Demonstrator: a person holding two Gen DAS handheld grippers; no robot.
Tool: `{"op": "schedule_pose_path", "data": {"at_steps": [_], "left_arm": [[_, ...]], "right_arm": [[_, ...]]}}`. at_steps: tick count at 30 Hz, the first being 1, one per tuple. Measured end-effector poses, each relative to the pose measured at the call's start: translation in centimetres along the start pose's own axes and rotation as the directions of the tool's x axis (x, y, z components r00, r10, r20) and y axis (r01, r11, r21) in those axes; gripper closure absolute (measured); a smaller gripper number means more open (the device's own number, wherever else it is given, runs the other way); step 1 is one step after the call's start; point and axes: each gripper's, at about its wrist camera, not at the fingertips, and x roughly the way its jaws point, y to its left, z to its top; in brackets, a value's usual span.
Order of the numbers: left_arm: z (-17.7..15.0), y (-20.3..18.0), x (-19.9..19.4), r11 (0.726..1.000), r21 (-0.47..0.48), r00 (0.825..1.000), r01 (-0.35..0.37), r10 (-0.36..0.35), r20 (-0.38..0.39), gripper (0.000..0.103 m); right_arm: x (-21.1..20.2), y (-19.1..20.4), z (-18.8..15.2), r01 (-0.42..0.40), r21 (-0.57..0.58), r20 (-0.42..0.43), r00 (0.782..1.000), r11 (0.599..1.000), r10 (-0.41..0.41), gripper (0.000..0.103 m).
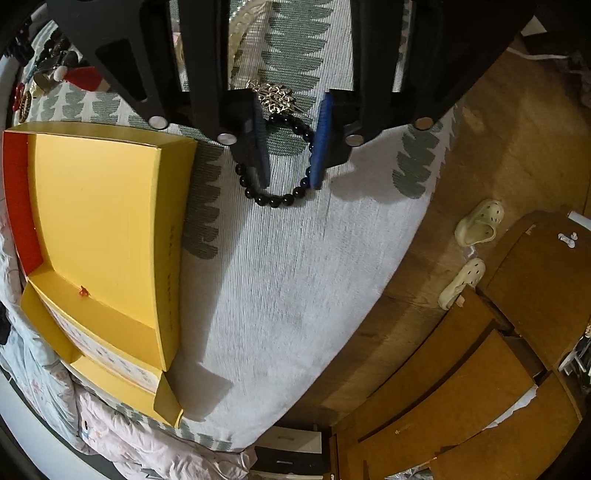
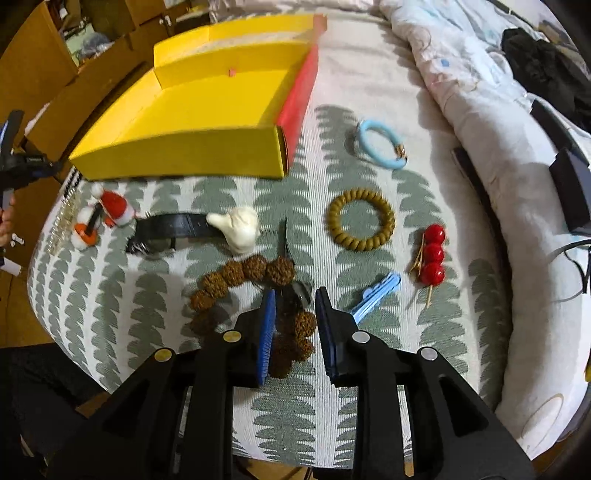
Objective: Organize jewelry
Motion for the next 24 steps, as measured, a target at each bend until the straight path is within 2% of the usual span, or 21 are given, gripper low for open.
{"op": "schedule_pose_path", "data": {"at_steps": [4,7,8,10,17,24], "left_arm": [[-0.1,0.0,-1.1,1.000,-0.008,1.000,0.006,-0.006,0.024,0.066],[-0.4,-0.2,-2.5,1.000,-0.004,0.998,-0.002,0.002,0.064,0.054],[-0.4,-0.3,-2.9,1.000,-0.002,0.997,-0.006,0.006,0.077,0.048],[-0.8,-0.6,-4.1,1.000,0.007,0.994,-0.007,0.006,0.112,0.044],[-2.7,-1.4,-7.1,0.998,0.043,0.978,-0.045,0.035,0.206,0.029],[-7.0,-2.6,-7.8,0.993,0.059,0.971,-0.101,0.086,0.223,0.018]], "right_arm": [[-0.6,0.2,0.2,0.013,-0.008,0.010,1.000,1.000,-0.013,0.075],[-1.1,0.6,0.1,0.050,-0.024,0.018,0.999,0.998,-0.049,0.061],[-1.5,0.7,0.0,0.053,-0.026,0.031,0.998,0.998,-0.052,0.053],[-1.9,0.7,-0.2,0.057,-0.029,0.046,0.997,0.998,-0.055,0.044],[-2.8,0.2,-0.7,0.079,-0.013,0.050,0.996,0.997,-0.078,0.041],[-3.1,-1.0,-2.2,0.090,0.036,0.038,0.995,0.995,-0.091,0.041]]}}
